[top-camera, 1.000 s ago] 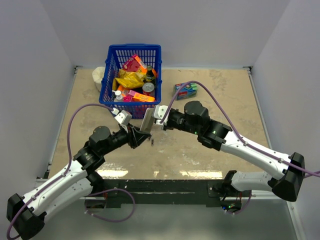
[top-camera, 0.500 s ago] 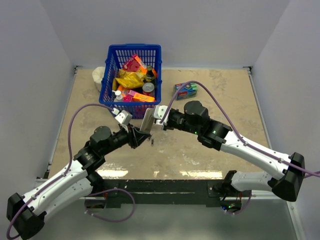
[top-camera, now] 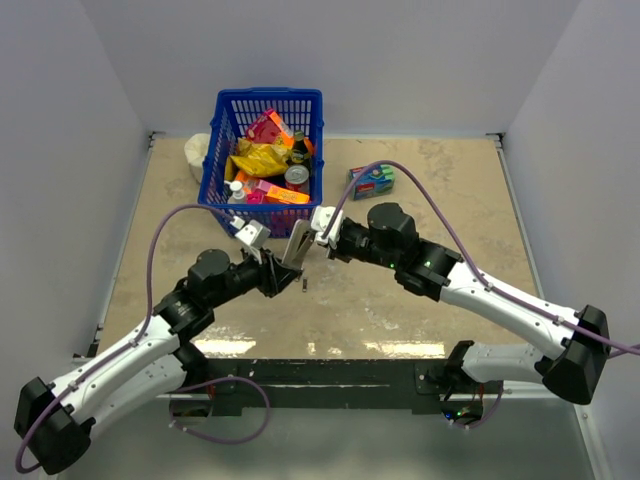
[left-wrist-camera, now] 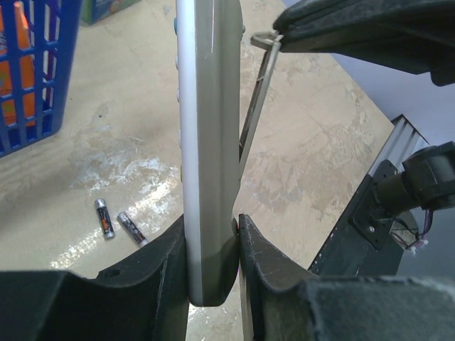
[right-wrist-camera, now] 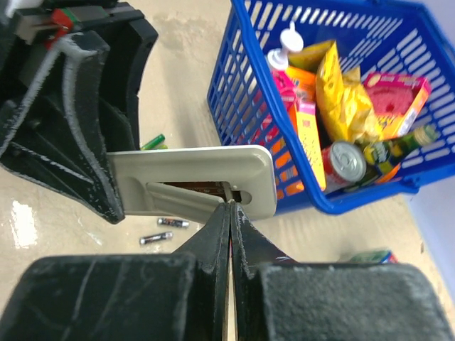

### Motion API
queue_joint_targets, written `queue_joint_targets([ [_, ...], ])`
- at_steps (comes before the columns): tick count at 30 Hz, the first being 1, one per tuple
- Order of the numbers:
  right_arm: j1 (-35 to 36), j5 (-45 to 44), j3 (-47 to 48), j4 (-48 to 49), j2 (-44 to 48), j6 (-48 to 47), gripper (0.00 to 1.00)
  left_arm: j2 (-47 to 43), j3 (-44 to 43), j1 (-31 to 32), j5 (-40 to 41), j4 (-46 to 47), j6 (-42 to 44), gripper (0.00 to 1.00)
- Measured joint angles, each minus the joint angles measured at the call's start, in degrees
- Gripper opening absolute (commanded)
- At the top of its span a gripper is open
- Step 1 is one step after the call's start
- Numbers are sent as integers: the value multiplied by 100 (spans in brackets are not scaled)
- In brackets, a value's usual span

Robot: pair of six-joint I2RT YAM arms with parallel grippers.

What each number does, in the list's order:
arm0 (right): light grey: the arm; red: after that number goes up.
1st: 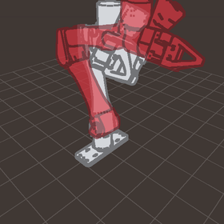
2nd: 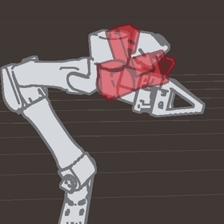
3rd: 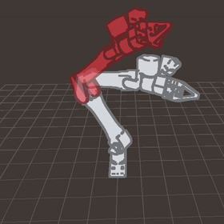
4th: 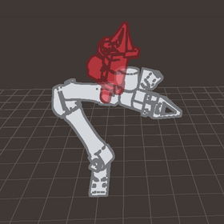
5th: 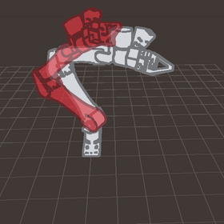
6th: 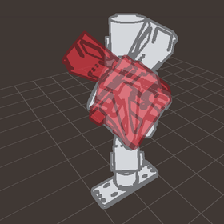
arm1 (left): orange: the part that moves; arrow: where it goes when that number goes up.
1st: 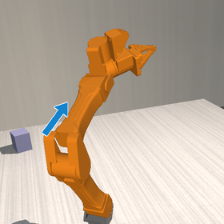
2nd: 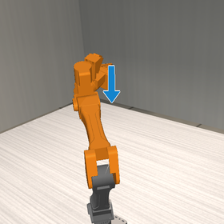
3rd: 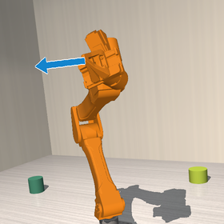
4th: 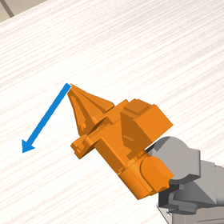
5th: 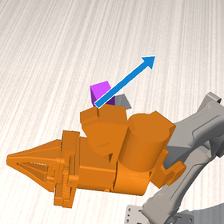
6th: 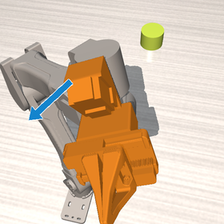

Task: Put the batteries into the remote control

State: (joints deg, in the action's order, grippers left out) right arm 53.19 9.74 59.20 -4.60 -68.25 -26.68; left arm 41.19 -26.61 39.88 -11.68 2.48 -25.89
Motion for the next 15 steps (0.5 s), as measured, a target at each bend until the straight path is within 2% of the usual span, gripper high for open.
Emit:
queue_joint_targets([
  [7,-195,-20,-348,46,0,632,0,492,4,0,-588,61,57,0],
  [15,-280,-210,-763,17,22,1381,0,997,-2,0,-752,-42,122,0],
])
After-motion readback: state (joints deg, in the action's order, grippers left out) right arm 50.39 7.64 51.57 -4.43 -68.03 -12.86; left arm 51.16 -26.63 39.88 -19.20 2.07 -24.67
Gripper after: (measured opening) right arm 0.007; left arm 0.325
